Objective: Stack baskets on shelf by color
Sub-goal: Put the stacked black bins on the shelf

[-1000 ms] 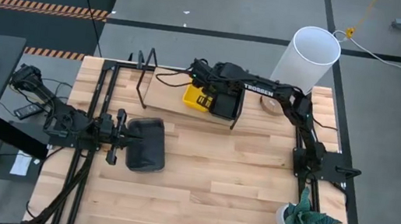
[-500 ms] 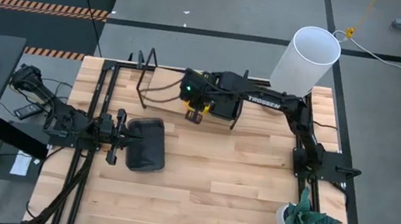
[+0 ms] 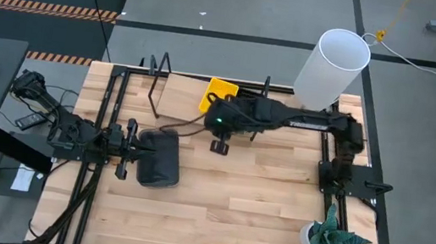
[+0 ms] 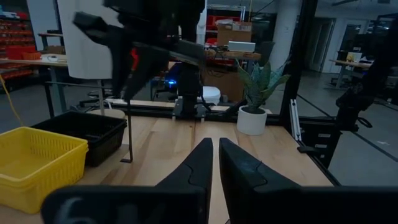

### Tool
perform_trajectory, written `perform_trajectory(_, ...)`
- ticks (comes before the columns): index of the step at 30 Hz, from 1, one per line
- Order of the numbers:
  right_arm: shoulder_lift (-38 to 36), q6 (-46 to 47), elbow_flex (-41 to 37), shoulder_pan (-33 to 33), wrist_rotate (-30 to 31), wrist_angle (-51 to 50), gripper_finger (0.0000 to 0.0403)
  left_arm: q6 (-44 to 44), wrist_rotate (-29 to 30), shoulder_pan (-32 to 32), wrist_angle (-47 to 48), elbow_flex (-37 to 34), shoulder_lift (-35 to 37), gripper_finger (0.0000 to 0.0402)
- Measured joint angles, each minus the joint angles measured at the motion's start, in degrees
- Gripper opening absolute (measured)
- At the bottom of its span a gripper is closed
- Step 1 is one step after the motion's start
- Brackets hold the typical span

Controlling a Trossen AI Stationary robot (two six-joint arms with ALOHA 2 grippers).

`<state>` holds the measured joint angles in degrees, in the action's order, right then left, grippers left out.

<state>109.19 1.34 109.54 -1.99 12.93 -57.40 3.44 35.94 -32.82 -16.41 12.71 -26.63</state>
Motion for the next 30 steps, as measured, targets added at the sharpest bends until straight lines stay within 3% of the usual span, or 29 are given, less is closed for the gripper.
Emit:
perform_trajectory(19,-37.00,6.04,-54.19,11.86,2.49,45.51,0.0079,4.46,0.15,0.00,-1.31,0.00,-0.01,0.0033)
perform_trajectory(30,-55.65,8.12,-75.61,12.51,3.39,57.28,0.0079,10.56,0.44,0.02,-1.28,0.00,-0.01,0.0013)
